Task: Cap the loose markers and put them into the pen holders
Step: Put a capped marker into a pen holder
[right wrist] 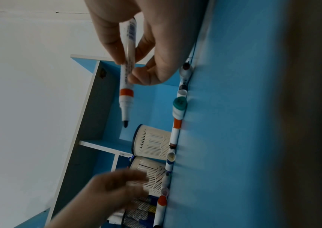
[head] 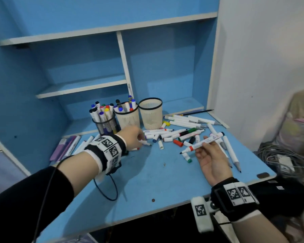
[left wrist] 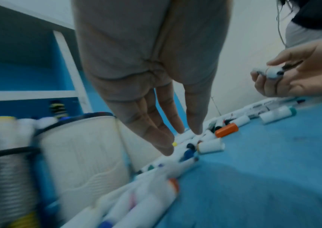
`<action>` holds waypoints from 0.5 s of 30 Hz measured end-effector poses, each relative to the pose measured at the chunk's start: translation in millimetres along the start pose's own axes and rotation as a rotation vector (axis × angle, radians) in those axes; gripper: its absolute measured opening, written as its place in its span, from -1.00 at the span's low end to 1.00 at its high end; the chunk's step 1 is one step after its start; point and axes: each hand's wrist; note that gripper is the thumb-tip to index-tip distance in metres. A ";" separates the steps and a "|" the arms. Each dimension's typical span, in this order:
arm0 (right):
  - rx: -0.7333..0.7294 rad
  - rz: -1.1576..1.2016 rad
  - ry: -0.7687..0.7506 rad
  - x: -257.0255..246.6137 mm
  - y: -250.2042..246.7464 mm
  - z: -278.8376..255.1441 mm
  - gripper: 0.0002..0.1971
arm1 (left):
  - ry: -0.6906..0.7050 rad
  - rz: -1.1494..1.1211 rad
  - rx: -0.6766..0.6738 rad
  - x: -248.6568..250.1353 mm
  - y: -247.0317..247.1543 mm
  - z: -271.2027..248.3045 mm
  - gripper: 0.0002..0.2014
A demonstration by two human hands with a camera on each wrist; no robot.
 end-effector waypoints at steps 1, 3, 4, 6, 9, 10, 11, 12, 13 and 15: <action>0.003 0.006 -0.006 0.0 0.0 0.3 -0.80 | 0.031 -0.022 0.006 13.1 2.1 8.6 -0.72; 0.015 0.009 -0.021 -0.3 0.7 0.3 -0.79 | 0.085 -0.031 0.010 36.9 6.6 27.3 -0.71; 0.027 0.009 -0.030 -0.4 0.8 0.5 -0.78 | 0.104 -0.016 0.005 47.1 8.6 36.5 -0.70; 0.051 0.017 -0.048 -1.2 0.8 0.6 -0.77 | 0.138 0.010 0.002 64.1 11.2 54.7 -0.68; 0.064 0.020 -0.066 -2.1 0.9 1.2 -0.74 | 0.170 -0.024 0.007 81.0 15.0 79.5 -0.68; 0.064 0.020 -0.071 -2.1 1.0 1.3 -0.74 | 0.169 -0.044 0.003 84.7 17.1 86.9 -0.68; 0.064 0.022 -0.075 -1.9 1.1 1.4 -0.74 | 0.163 -0.057 0.001 87.3 19.4 93.3 -0.68; 0.062 0.024 -0.077 -2.1 1.4 1.7 -0.74 | 0.156 -0.063 -0.003 89.8 21.5 99.2 -0.68; 0.059 0.027 -0.078 -1.9 1.5 1.7 -0.74 | 0.153 -0.071 -0.007 91.5 24.1 105.3 -0.68; 0.057 0.039 -0.074 -1.7 1.2 2.2 -0.73 | 0.155 -0.083 -0.008 94.3 27.8 114.4 -0.71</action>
Point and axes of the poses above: each hand's wrist, its own z-axis towards the middle knuckle, its own y-axis out of the palm, x = y × z, and after that the axes turned 3 degrees about -x, right-handed
